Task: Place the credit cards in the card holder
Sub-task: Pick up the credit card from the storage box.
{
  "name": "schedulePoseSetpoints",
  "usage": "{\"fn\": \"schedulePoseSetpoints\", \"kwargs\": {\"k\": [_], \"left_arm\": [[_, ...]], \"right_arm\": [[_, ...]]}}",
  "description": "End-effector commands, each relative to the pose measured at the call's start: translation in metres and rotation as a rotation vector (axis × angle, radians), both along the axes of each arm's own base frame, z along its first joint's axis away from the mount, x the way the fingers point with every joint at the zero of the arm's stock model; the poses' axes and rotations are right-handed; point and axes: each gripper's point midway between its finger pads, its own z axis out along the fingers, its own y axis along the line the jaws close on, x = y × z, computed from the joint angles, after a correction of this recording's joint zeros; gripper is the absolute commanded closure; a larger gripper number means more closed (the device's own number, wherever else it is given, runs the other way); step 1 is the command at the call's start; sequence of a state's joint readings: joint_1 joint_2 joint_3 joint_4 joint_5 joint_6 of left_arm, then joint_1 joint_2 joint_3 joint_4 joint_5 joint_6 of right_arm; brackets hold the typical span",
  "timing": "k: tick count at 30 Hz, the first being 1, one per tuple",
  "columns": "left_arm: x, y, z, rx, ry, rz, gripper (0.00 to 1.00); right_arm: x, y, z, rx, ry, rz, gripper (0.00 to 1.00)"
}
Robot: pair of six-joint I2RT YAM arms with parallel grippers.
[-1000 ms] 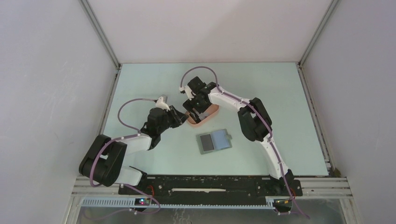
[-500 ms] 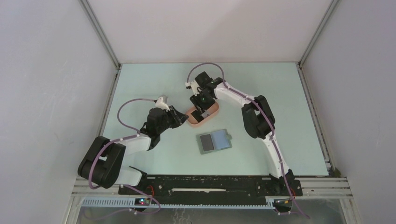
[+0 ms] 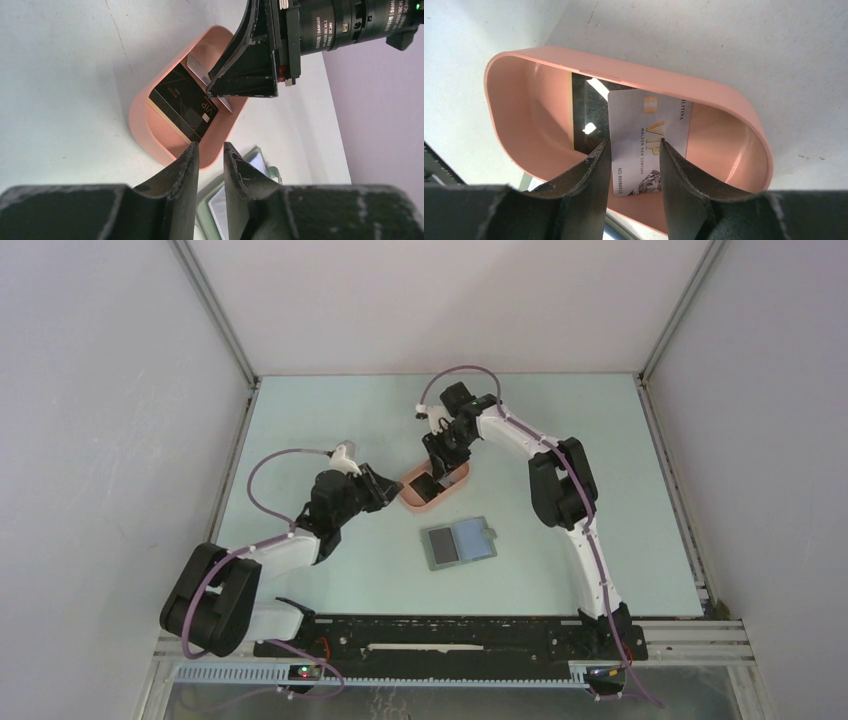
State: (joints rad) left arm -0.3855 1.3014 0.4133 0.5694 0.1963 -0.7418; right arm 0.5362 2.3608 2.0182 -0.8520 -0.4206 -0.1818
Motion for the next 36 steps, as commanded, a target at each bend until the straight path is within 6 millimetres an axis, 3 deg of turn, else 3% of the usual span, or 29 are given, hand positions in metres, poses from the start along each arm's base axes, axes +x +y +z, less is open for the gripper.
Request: {"fn": "schedulePoseSetpoints", "kwargs": {"k": [1, 7, 12, 27, 36], "left_arm": [[0.0, -0.005, 0.021, -0.033, -0.05, -0.03, 0.7], [0.008, -0.021, 0.042, -0.098, -0.047, -0.061, 0.66], [0.022, -0.041, 0.045, -0.131, 0.004, -0.068, 0.63], [0.072, -0.063, -0.005, -0.175, 0.28, 0.131, 0.53], [0.094, -0.065, -0.027, -0.17, 0.338, 0.217, 0.56]], "right_arm": [[-0.006, -0.003, 0.001, 0.062, 0.112, -0.022, 0.54], [-0.001, -0.009, 0.003, 0.12, 0.166, -0.049, 0.55], [0.001, -0.011, 0.004, 0.146, 0.191, -0.059, 0.56], [-0.001, -0.008, -0.003, 0.166, 0.228, -0.062, 0.59], [-0.002, -0.008, -0.003, 0.167, 0.233, -0.062, 0.6]]}}
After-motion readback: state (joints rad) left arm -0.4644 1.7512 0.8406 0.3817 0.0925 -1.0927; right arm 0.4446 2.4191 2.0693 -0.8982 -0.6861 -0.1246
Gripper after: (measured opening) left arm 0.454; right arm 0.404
